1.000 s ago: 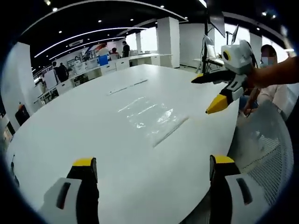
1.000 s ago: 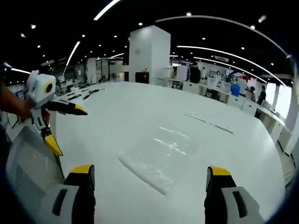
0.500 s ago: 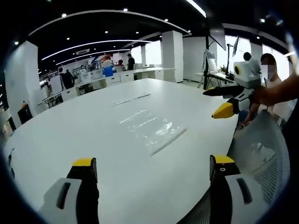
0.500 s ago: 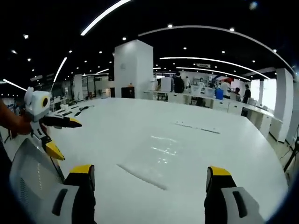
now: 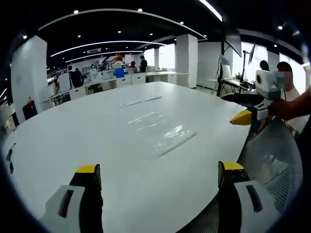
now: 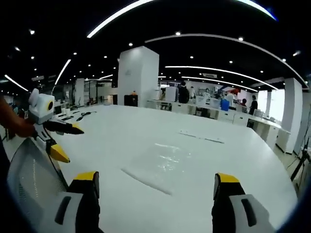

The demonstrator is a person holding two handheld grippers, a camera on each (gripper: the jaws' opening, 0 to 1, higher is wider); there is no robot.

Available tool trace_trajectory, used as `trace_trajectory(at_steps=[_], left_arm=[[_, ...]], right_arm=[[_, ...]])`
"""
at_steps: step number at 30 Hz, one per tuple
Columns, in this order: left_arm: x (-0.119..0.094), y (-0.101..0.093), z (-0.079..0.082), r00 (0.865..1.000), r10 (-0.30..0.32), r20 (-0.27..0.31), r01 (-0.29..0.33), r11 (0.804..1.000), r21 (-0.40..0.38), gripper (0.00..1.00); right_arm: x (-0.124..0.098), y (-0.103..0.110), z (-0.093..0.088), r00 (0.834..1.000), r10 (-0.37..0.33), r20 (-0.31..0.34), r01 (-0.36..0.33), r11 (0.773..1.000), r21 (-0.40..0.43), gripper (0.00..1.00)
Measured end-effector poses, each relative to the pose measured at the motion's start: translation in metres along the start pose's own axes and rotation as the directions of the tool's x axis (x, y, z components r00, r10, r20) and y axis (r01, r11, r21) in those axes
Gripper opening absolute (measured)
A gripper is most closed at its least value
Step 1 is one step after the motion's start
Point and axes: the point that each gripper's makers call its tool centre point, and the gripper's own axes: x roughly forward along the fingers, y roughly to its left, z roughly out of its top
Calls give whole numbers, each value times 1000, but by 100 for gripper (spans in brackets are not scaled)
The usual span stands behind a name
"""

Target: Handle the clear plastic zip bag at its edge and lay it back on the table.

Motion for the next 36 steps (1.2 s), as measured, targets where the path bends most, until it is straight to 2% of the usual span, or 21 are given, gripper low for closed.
trace_trajectory(at_steps=[9,13,17,21,27,36], left_arm=[[-2,9,1,998,52,33,-53,998,43,98],[1,9,-4,998,58,11,-59,998,39,97],[5,8,-7,998,60,1,-60,997,56,94],[4,10,-6,998,70,8,-70,996,61,93],[5,11,-10,996,86,-14,-85,994,68,93],[7,12,-15,995,91,-35,-89,993,72,93]], right_arm=[[5,6,-10,1000,11,-20,-12,999,-47,96],[5,-3,-11,1000,-13,-10,13,1000,3,95],[5,-5,-11,1000,-20,-4,20,1000,18,95],[6,-1,-14,1000,-17,-20,17,1000,-6,93],[5,-1,-15,1000,-12,-19,13,1000,14,93],[6,6,-13,1000,10,-19,-10,1000,1,92]])
